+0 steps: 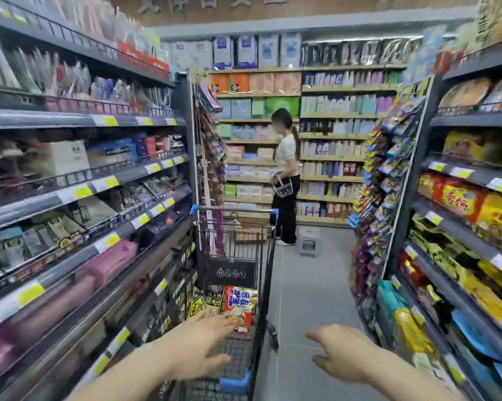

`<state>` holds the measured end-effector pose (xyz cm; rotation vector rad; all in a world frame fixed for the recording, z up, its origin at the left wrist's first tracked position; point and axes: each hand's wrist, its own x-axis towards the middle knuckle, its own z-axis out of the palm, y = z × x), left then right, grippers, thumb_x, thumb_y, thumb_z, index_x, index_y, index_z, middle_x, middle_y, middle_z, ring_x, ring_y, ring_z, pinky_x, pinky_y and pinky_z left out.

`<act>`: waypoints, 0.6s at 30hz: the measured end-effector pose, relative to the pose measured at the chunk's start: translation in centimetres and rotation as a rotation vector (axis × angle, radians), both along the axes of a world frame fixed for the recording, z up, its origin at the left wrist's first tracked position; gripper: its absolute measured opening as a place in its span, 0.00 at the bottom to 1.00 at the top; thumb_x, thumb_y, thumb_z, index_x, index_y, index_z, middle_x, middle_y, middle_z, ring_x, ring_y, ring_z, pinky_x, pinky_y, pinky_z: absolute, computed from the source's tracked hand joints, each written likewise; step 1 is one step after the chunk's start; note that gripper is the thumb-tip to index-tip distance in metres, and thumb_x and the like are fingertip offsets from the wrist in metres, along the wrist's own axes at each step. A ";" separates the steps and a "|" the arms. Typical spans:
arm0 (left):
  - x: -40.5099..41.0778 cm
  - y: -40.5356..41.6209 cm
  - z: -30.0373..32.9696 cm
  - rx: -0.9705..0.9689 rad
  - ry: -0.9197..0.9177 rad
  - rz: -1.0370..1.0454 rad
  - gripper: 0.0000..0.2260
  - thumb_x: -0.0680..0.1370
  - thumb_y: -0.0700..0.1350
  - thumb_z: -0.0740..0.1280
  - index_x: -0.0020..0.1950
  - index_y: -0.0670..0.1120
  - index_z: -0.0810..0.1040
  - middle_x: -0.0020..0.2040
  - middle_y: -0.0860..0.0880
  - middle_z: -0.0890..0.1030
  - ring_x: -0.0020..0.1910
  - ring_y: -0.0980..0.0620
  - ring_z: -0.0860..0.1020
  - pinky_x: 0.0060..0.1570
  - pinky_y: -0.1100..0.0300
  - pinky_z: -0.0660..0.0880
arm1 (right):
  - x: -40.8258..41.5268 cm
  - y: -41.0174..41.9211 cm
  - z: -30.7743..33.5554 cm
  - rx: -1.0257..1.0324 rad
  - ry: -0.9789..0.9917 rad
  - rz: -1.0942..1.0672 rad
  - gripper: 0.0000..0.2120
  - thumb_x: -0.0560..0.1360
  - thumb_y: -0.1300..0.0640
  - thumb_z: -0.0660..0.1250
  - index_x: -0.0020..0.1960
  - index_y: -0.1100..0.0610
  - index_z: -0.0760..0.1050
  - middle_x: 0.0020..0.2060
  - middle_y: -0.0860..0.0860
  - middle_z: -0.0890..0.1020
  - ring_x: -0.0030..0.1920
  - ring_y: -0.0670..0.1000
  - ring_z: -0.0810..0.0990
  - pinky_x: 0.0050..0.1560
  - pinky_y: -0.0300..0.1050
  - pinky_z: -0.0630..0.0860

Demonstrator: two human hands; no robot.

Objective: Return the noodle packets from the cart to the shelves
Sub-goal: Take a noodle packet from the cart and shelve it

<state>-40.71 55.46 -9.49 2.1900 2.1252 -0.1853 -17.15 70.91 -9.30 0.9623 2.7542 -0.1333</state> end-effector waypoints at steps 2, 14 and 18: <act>-3.0 -0.4 0.0 -0.013 0.011 0.048 0.42 0.68 0.72 0.41 0.76 0.50 0.53 0.77 0.52 0.55 0.75 0.57 0.51 0.72 0.57 0.41 | -3.3 0.1 0.1 -0.027 0.011 0.019 0.21 0.77 0.49 0.57 0.69 0.52 0.67 0.66 0.56 0.74 0.67 0.58 0.72 0.63 0.49 0.70; -15.8 2.1 -2.7 0.000 -0.049 0.122 0.50 0.59 0.71 0.33 0.76 0.49 0.54 0.77 0.51 0.56 0.75 0.56 0.52 0.72 0.58 0.41 | -16.4 3.0 -0.4 -0.131 0.028 0.047 0.22 0.77 0.53 0.59 0.71 0.47 0.66 0.66 0.54 0.74 0.65 0.56 0.73 0.62 0.47 0.71; -19.3 4.6 -3.3 -0.013 -0.062 0.131 0.49 0.60 0.71 0.34 0.76 0.48 0.55 0.77 0.51 0.57 0.75 0.55 0.53 0.72 0.57 0.41 | -20.3 6.0 -1.5 -0.182 0.027 0.023 0.22 0.77 0.51 0.60 0.71 0.49 0.66 0.67 0.54 0.74 0.66 0.56 0.73 0.63 0.47 0.71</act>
